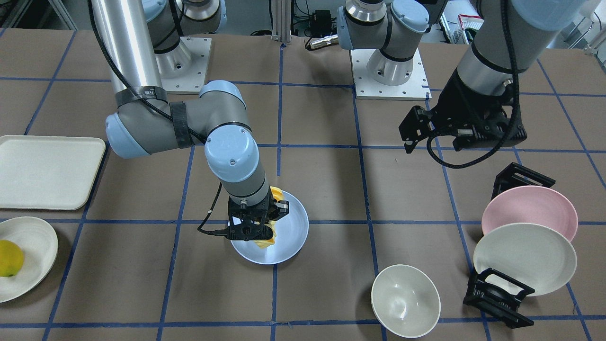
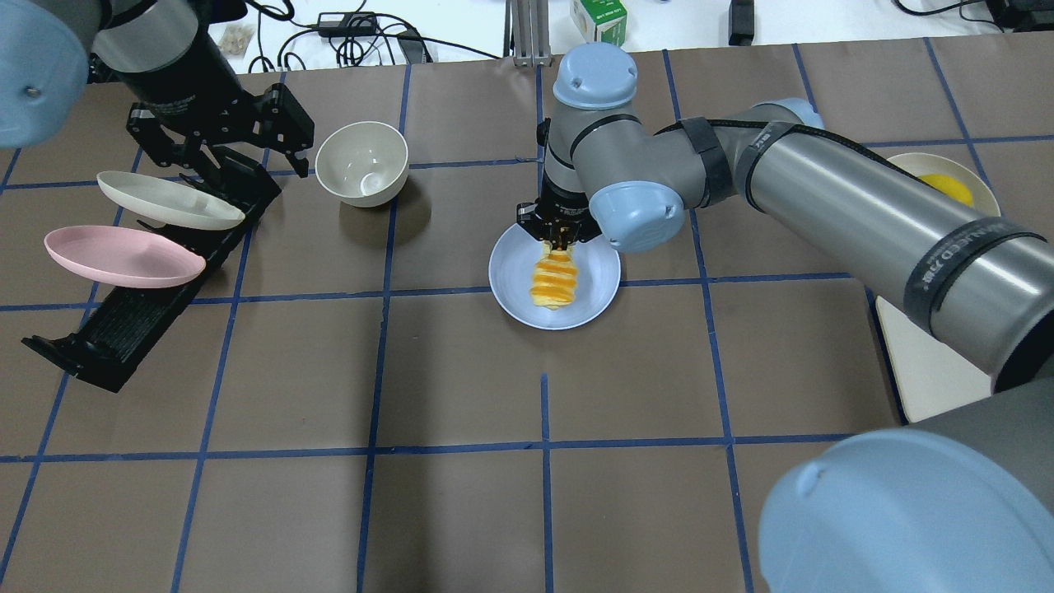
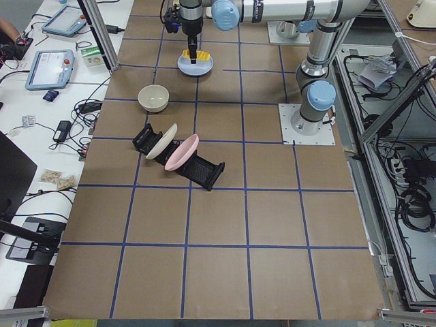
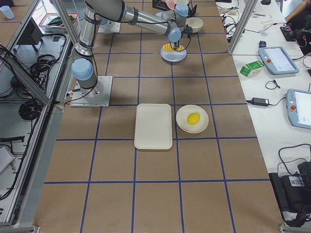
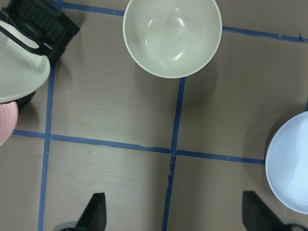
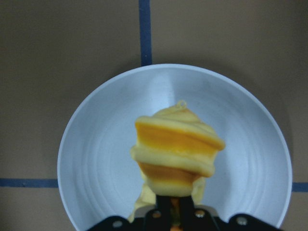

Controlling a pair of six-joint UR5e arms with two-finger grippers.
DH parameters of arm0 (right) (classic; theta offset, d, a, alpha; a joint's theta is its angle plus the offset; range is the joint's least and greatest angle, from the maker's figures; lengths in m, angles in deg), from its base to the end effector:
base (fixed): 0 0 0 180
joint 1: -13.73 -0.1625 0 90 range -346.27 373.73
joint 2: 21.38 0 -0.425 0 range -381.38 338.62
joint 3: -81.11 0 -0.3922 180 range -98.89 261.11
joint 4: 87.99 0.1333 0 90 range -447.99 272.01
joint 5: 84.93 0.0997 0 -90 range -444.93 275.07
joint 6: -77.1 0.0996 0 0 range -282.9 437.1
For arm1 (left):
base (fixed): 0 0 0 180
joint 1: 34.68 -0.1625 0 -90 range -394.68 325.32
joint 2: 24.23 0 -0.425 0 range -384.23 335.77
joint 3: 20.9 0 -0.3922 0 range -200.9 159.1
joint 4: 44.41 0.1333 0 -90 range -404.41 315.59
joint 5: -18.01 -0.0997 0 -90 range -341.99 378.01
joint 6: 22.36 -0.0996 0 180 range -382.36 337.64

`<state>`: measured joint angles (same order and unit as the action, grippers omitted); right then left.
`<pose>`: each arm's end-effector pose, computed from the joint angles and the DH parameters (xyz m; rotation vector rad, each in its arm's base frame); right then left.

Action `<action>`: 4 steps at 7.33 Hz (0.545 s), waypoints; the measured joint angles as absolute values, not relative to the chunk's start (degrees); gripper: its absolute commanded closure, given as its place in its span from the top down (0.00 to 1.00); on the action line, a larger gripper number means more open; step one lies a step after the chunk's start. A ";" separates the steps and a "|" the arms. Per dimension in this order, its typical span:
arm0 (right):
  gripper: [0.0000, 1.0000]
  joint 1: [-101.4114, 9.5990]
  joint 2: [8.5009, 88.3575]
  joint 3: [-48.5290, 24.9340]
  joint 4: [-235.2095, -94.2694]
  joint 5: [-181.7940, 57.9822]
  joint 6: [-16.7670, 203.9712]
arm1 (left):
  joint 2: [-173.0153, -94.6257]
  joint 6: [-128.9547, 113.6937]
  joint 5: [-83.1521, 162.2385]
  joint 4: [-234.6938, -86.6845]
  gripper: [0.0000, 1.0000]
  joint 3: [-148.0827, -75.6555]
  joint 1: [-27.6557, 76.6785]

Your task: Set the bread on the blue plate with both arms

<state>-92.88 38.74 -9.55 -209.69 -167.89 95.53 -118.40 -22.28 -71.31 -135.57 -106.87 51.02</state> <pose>0.3256 -0.5824 0.2349 0.0461 3.0179 0.0268 -0.0951 -0.5291 0.4836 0.1198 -3.1264 -0.0348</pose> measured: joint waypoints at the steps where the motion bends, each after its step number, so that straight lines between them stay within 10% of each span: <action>1: 1.00 -93.00 38.25 -9.61 -209.99 -168.00 95.70 | -117.54 -22.70 -71.38 -137.66 1.00 -107.12 50.78; 4: 1.00 -92.38 38.93 -8.72 -209.46 -169.20 94.98 | -115.58 -24.05 -71.68 -139.05 1.00 -110.72 50.17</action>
<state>-92.38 38.93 -8.72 -209.46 -169.20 94.98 -115.58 -24.05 -71.68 -139.05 -110.72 50.17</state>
